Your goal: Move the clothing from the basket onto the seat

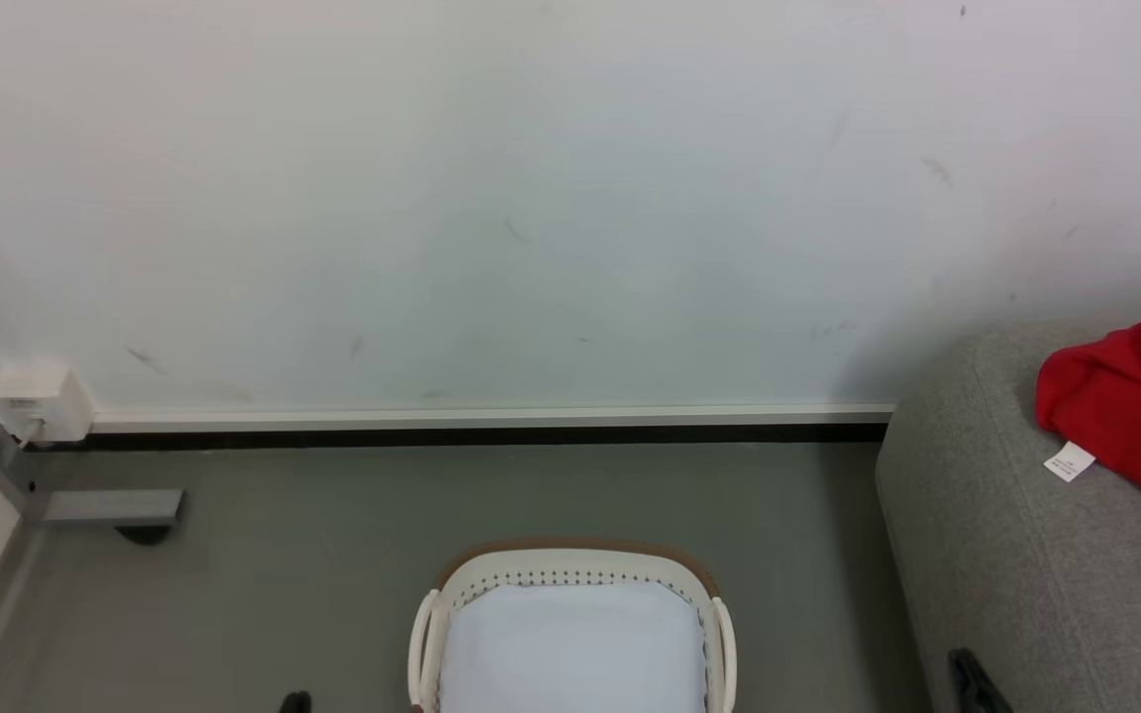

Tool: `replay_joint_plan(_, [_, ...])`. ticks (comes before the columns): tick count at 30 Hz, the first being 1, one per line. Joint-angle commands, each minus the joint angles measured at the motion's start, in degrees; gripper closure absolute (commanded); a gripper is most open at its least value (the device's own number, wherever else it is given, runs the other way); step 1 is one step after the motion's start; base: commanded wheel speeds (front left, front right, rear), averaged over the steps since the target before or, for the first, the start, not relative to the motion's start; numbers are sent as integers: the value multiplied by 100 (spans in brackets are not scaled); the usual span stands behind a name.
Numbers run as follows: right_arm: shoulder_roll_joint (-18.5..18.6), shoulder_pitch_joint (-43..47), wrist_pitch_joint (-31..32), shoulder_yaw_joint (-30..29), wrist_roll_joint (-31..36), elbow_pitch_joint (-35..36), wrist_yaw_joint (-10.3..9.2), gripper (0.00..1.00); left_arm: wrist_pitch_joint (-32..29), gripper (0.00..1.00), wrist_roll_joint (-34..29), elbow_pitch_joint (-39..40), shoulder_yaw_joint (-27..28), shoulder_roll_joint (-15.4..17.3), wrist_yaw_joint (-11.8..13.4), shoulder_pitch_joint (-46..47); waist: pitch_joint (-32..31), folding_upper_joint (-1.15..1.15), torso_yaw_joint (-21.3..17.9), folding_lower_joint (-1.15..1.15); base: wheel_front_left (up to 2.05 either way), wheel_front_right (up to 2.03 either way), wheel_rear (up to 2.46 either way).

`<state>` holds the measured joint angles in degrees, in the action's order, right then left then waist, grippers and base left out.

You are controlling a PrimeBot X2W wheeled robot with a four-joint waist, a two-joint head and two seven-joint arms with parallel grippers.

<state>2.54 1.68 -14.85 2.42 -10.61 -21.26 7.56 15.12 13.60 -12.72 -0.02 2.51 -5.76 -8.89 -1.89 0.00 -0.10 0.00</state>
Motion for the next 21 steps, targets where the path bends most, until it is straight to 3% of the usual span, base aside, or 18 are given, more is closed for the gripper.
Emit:
replay_joint_plan(1, [-6,5,22,-2,-27,-30,0,100,-10,100,29,-40,-1,-8,-1,9,1,0,0,0,0,0,0])
replay_joint_plan(21, [-9,-177,531,-218,-1970,101,-2,100,-525,100,1903,-121,146,-3,-43,380,31,0,2,0,0,0,0])
